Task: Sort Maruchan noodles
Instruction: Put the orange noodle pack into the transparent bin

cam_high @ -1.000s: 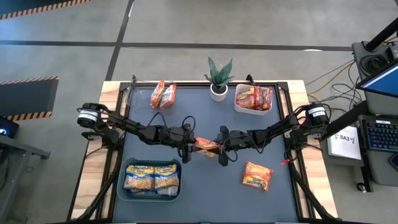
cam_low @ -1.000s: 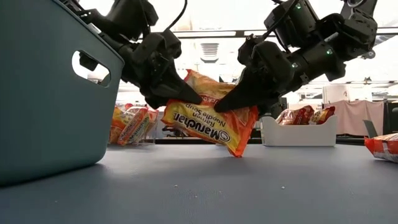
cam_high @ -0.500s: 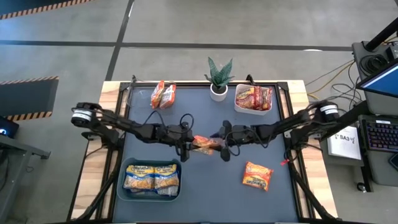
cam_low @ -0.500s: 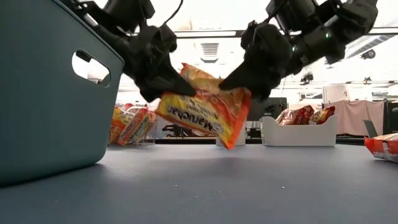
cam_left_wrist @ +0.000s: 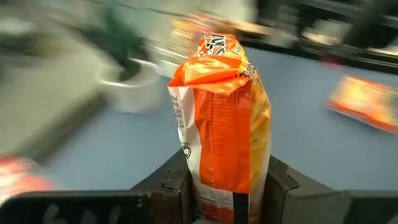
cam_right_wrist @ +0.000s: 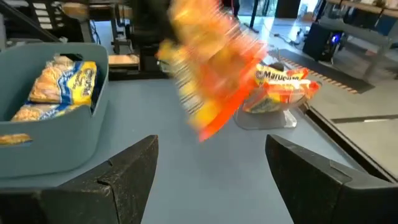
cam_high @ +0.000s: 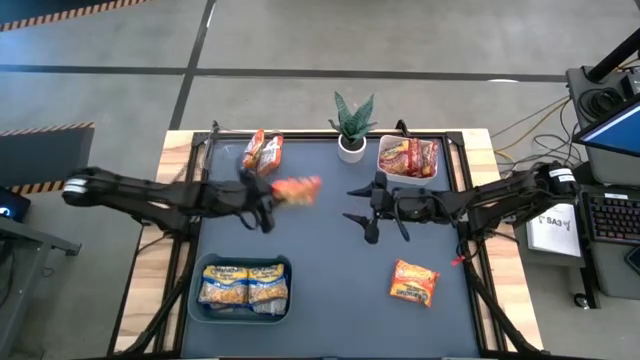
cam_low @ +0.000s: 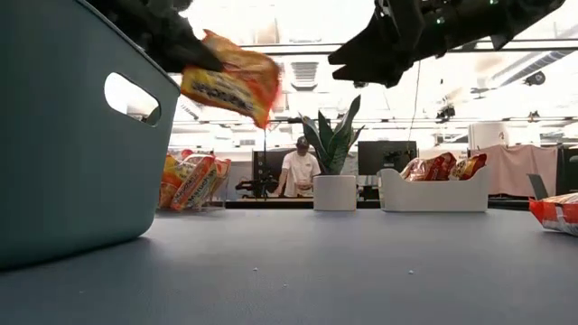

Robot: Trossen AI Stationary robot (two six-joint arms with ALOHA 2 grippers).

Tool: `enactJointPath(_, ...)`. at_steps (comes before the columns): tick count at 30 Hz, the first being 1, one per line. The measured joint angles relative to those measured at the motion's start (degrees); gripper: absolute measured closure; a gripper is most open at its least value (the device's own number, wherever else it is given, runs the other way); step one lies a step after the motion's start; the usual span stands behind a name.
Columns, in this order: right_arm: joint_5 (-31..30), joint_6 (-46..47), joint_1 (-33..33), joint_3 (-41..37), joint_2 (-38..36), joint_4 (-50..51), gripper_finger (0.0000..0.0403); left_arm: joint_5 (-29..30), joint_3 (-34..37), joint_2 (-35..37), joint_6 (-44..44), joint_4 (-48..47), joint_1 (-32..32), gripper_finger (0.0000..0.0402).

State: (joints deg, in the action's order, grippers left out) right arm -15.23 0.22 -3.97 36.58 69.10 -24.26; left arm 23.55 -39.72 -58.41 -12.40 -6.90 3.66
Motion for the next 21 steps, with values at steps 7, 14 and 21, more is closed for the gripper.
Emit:
enactJointPath(7,-2.9,-2.8,0.1,-0.1,0.5,-1.8,0.0131,41.4,0.0,11.4,2.3,-15.3,-1.0,0.0310)
enactJointPath(14,-2.9,-4.4,0.2,-0.1,0.5,-4.6,0.0131,39.9,0.0,13.7,-5.5,-26.5,-11.2,0.0310)
enactJointPath(21,-2.9,-4.8,0.2,-0.1,0.5,-4.8,0.0136,23.2,0.0,7.2,-7.8,-29.8,-26.1,0.0310)
